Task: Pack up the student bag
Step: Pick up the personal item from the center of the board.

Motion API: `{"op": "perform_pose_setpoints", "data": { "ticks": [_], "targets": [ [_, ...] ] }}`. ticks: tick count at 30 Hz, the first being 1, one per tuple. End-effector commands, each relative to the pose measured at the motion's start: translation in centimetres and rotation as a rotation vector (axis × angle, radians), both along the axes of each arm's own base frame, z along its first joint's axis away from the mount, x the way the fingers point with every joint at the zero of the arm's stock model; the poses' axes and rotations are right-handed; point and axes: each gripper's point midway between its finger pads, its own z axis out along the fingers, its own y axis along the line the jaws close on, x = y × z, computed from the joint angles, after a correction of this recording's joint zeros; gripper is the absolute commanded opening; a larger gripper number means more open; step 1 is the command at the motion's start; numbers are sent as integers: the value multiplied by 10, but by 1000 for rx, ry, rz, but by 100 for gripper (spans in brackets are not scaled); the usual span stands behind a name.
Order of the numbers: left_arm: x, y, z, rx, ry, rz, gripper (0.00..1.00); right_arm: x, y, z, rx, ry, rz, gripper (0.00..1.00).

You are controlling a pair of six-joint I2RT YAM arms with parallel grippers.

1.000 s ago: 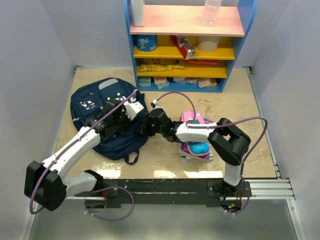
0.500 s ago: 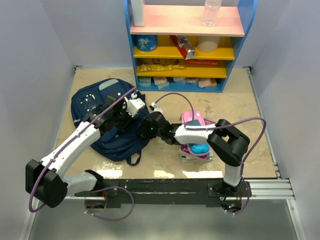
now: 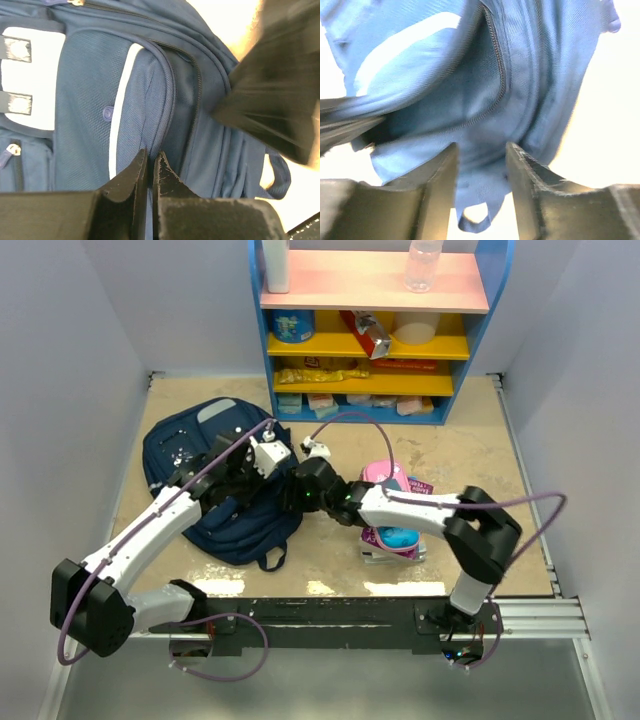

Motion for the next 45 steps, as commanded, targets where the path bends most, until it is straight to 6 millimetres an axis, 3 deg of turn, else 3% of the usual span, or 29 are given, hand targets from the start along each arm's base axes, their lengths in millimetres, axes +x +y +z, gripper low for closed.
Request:
{"op": "perform_pose_setpoints", "data": {
  "ticks": [1, 2, 4, 8, 9, 11, 13, 16, 17, 23, 28, 31, 36, 45],
  "targets": [
    [13, -7, 14, -75, -99, 16, 0, 4, -28, 98, -44, -173, 18, 52],
    [13, -9, 14, -80, -98, 11, 0, -1, -40, 116, -48, -189, 15, 58],
    [14, -10, 18, -88, -106, 9, 0, 5, -62, 130, -94, -218, -40, 67],
    [14, -14, 23, -102, -109, -1, 0, 2, -136, 130, -223, -178, -182, 77],
    [15, -14, 25, -106, -112, -1, 0, -3, -151, 145, -200, -203, -212, 84],
    [15, -15, 25, -110, -110, -3, 0, -7, -181, 145, -249, -209, -281, 99],
    [16, -16, 28, -112, -114, -3, 0, -14, -202, 160, -235, -226, -321, 99],
    [19, -18, 33, -120, -122, -5, 0, -26, -227, 158, -264, -194, -374, 99],
    [20, -19, 35, -122, -124, -6, 0, -33, -236, 148, -302, -161, -383, 99],
    [23, -23, 40, -131, -127, -11, 0, -61, -263, 134, -265, -69, -452, 99],
    [22, -26, 40, -140, -121, -23, 0, -74, -280, 117, -288, -30, -494, 99],
    [20, -28, 40, -145, -116, -28, 0, -76, -287, 115, -306, -28, -517, 99],
    [19, -29, 40, -151, -113, -29, 0, -76, -280, 106, -273, -3, -517, 97],
    [16, -31, 41, -161, -108, -36, 0, -67, -286, 111, -78, -3, -591, 89]
  ]
}}
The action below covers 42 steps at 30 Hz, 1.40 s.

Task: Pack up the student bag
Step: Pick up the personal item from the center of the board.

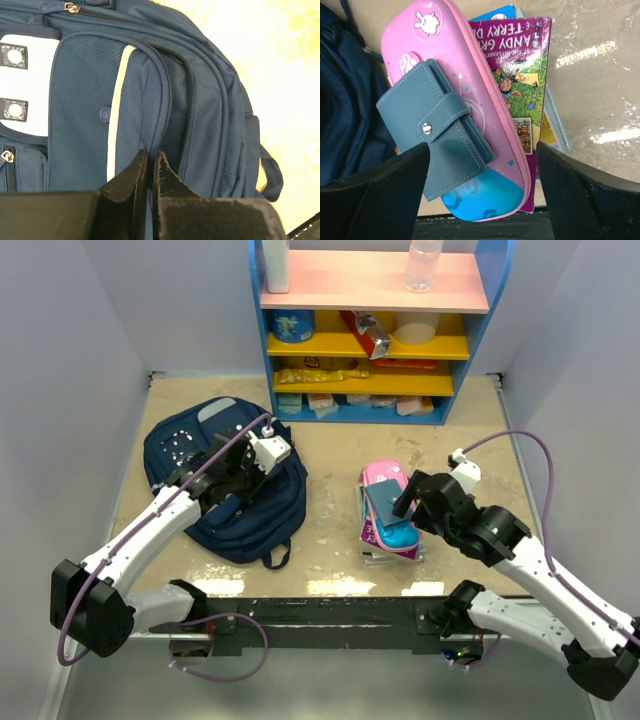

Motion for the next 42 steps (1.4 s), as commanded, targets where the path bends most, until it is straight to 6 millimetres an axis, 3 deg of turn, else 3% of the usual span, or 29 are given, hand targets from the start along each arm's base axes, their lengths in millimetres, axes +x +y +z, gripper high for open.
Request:
{"op": "perform_pose_setpoints", "data": {
  "ticks": [1, 7, 14, 18, 26, 32, 39, 42],
  "targets": [
    [14, -19, 39, -98, -100, -26, 0, 9, 5, 19, 154, -81, -50, 87],
    [13, -19, 41, -99, -106, -25, 0, 18, 24, 14, 243, -67, -20, 83],
    [12, -18, 40, -96, -110, -27, 0, 20, 22, 12, 264, -47, -36, 79],
    [12, -18, 41, -100, -113, -28, 0, 19, 23, 6, 266, -23, -32, 68],
    [11, -17, 42, -97, -119, -26, 0, 15, 23, -6, 254, 17, -24, 61],
    [11, -17, 45, -104, -126, -26, 0, 11, 17, -14, 242, 28, -38, 39],
    [11, -16, 46, -99, -130, -25, 0, 13, 11, -11, 238, 16, -65, 0],
    [12, -16, 47, -100, -130, -24, 0, 16, 9, -6, 235, 0, -71, 0]
  ]
}}
